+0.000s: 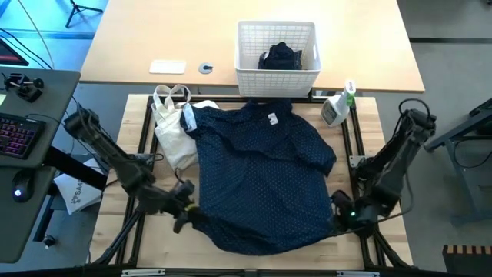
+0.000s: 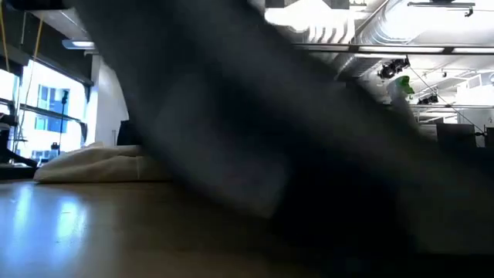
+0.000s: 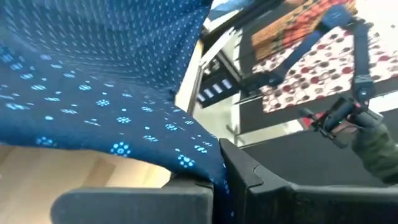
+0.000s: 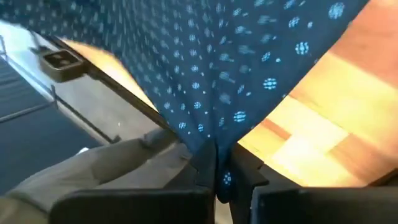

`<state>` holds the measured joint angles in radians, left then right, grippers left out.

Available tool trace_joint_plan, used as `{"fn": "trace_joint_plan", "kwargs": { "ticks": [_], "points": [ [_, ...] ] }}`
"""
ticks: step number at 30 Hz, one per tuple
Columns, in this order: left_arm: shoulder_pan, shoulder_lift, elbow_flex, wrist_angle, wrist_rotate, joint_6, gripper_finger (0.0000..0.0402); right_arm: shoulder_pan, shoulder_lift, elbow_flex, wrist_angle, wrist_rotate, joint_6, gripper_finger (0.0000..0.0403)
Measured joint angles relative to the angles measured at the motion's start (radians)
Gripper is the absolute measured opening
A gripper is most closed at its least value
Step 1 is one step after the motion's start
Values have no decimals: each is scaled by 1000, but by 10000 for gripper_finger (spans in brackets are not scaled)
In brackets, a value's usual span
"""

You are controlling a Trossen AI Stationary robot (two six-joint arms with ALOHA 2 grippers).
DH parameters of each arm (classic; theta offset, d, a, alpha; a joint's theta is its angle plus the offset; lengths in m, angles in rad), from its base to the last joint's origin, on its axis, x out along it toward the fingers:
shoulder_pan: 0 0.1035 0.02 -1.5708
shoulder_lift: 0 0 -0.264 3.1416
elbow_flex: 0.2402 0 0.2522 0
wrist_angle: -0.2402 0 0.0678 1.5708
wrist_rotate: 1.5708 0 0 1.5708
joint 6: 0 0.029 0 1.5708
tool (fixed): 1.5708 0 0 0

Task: Fold Laundry from Bin
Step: Fold the blue polo shirt

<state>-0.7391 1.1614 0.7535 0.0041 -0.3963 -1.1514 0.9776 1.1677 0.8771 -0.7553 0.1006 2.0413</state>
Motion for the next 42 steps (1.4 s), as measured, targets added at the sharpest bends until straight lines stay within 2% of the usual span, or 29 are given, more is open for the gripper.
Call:
{"fn": "trace_joint_plan", "kwargs": {
  "ticks": [6,11,15,18,21,25,28,30,33,36,39,42],
  "points": [
    [-23,-129,0,-158,12,-126,0,13,-30,123,-94,49,0,8],
    [-69,-107,-15,-326,144,-325,0,24,-1,61,12,25,17,3],
    [-102,-39,-87,-287,211,-459,0,33,50,-62,155,-45,72,3],
    [-106,1,-117,-134,219,-485,0,34,81,-96,260,-19,55,3],
    [-98,-9,-117,82,168,-379,0,31,55,-58,326,87,-24,3],
    [-82,-85,-117,286,30,-144,0,32,-18,54,295,371,-217,3],
    [-78,-164,-115,314,-45,-5,0,31,-76,116,291,537,-379,3],
    [-81,-208,-116,263,-78,24,0,31,-103,130,258,564,-398,3],
    [-88,-230,-118,94,-87,-59,0,30,-99,102,180,512,-285,2],
    [-106,-195,-119,-83,-61,-236,0,31,-45,23,163,318,-109,2],
    [-131,-118,-120,-184,24,-404,0,35,38,-59,282,125,-13,3],
    [-155,-20,-120,-158,180,-516,0,48,142,-124,473,-25,22,11]
  ]
}}
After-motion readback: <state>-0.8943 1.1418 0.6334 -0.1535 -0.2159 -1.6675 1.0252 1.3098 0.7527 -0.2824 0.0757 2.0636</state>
